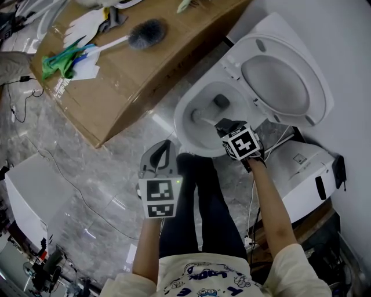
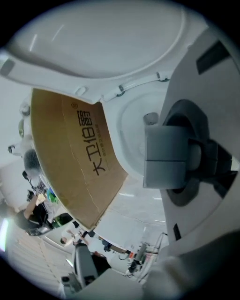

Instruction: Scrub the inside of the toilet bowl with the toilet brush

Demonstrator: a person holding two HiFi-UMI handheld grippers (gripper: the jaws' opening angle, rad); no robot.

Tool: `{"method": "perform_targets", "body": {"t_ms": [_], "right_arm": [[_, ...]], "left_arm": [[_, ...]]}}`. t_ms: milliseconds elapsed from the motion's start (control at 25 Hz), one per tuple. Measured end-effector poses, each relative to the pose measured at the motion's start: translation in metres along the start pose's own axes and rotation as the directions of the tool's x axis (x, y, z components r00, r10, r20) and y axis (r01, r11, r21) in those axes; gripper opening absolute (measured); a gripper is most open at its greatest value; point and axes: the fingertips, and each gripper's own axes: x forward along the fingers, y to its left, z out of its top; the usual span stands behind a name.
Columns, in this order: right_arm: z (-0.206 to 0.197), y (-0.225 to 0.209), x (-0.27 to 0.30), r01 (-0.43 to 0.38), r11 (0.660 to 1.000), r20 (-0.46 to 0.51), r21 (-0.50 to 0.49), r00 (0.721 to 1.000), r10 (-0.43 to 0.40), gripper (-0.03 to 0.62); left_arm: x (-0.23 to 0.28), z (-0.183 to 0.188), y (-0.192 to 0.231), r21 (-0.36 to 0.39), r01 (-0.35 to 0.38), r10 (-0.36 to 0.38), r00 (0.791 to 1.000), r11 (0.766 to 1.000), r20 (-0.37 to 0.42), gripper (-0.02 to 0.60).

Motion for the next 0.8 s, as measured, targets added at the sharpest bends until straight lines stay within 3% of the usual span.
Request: {"method": "perform_targets", "body": {"t_ms": [160, 320, 640, 800], "right_arm": [[-0.007, 0.015, 0.005, -0.009, 0.980, -0.057, -0.200, 0.998, -0.002, 0.167], [-0.015, 0.010, 0.019, 0.041, 0.967, -0.085, -0.251, 0.994, -0.064, 0.167], [-0.028, -0.015, 0.036, 0.135, 0.984, -0.080, -0.119, 0.986, -0.146, 0.167], [-0.031, -0.016, 0.031, 0.112, 0.994, -0.059, -0.013, 0.992, -0.113, 0.167]], "left_arm": [[0.002, 0.000, -0.005, 0.011, 0.009, -0.009, 1.000, 1.000, 0.001, 0.002], [0.002, 0.000, -0.008, 0.010, 0.011, -0.011, 1.000, 1.000, 0.002, 0.002], [0.002, -0.006, -0.009, 0.008, 0.004, -0.003, 1.000, 1.000, -0.009, 0.002], [0.003, -0.008, -0.011, 0.007, 0.003, -0.003, 1.000, 1.000, -0.016, 0.002]]}}
